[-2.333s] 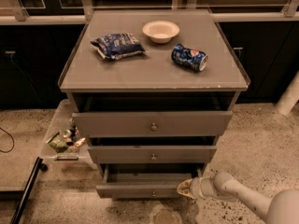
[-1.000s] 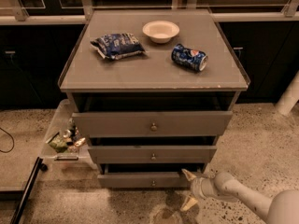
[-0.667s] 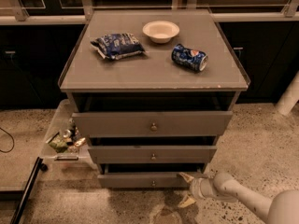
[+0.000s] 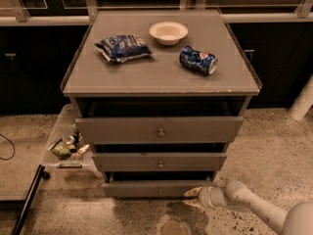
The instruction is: Close bottom drawer
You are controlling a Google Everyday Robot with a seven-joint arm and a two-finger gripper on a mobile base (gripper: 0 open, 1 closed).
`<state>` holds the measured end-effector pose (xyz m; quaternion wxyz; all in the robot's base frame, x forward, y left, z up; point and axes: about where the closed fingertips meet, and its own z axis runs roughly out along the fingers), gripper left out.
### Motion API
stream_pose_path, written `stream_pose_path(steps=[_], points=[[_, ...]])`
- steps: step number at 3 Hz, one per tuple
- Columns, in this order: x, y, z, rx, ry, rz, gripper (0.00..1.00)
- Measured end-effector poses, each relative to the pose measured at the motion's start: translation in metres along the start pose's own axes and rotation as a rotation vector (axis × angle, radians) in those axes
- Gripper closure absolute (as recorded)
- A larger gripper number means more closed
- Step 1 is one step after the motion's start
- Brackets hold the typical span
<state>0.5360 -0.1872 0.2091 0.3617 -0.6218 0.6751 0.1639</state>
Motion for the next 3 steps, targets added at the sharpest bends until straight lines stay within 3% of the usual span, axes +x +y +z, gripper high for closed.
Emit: stream_pose_path(steps=[1, 2, 3], points=[[0.013, -0.016, 0.015, -0.005, 0.017, -0.024, 0.87], [0.027, -0.031, 0.035, -0.005, 0.058, -0.039, 1.0], [0.027, -0.034, 0.036, -0.004, 0.059, -0.041, 0.81]])
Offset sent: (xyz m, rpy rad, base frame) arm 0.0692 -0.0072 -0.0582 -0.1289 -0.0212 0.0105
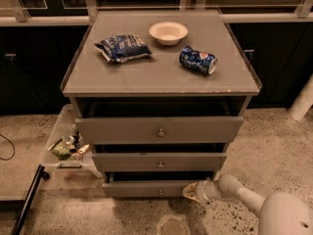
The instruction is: Close bottom drawer
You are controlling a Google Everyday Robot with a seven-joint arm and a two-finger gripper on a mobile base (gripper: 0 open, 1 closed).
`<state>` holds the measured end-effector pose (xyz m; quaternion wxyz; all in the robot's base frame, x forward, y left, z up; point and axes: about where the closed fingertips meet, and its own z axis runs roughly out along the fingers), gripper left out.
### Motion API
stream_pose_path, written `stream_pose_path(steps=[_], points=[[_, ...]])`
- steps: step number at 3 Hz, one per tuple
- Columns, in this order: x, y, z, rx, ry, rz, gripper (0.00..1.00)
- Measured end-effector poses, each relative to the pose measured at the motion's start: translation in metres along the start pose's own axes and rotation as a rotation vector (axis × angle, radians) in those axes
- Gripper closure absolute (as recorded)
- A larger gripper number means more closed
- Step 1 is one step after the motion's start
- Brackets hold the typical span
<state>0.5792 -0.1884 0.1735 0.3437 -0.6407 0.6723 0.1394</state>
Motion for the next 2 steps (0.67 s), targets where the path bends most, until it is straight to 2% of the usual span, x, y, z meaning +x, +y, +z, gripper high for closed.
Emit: stream_pose_path(steps=[2], points=[[-0.0001, 0.0002, 0.0, -0.001, 0.0, 0.0, 0.34]])
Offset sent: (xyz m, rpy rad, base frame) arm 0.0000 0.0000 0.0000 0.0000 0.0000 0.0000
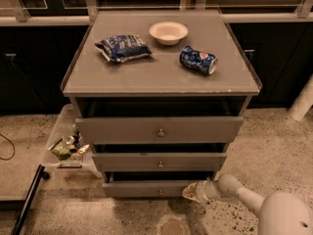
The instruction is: Close bottom drawer
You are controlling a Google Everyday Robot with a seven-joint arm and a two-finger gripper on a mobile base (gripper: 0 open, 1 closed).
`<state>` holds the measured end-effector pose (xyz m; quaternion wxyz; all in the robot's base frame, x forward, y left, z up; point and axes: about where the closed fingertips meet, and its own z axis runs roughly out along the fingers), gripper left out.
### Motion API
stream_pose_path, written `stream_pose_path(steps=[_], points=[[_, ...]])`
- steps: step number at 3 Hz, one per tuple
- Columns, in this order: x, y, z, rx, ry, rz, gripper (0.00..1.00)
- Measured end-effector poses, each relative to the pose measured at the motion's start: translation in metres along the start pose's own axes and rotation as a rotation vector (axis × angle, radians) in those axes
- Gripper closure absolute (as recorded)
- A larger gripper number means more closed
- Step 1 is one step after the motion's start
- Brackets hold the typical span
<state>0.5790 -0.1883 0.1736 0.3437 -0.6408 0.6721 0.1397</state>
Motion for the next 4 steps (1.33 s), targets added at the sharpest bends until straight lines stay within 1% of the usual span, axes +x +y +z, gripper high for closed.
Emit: stream_pose_path(steps=[1, 2, 3, 4], points=[[-0.004, 0.006, -0.002, -0.015, -0.008, -0.002, 0.11], [-0.004, 0.006, -0.002, -0.015, -0.008, -0.002, 0.0], [-0.004, 0.006, -0.002, -0.015, -0.008, -0.002, 0.0], [-0.004, 0.016, -0.006, -0.026, -0.005, -0.005, 0.0]])
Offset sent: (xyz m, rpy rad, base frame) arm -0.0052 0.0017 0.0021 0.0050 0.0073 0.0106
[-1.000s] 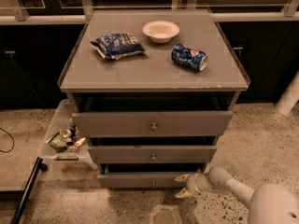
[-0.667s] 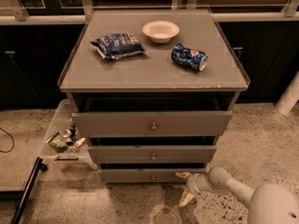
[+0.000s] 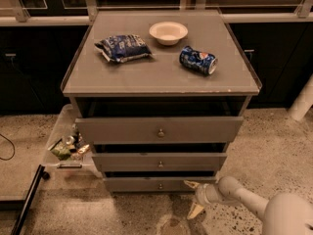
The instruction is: Close bottom drawer
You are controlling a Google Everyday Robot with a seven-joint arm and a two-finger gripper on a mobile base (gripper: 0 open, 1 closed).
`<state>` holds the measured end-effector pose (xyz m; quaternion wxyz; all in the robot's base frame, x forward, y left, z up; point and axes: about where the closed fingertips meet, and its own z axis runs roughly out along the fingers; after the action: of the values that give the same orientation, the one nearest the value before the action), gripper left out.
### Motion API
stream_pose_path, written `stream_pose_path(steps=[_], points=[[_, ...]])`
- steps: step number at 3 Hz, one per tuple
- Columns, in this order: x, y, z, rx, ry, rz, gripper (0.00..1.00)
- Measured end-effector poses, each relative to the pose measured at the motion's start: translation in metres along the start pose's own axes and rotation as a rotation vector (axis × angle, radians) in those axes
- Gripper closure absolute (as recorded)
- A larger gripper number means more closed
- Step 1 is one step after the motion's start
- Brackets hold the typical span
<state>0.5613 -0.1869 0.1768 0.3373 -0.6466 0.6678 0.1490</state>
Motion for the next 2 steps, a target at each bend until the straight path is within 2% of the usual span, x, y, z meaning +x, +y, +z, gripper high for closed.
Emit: stream_pose_path(steps=[1, 2], points=[[-0.009, 0.03, -0.027, -0.014, -0.021, -0.032, 0.0], [-0.021, 0.074, -0.062, -0.03, -0.056, -0.06, 0.0]])
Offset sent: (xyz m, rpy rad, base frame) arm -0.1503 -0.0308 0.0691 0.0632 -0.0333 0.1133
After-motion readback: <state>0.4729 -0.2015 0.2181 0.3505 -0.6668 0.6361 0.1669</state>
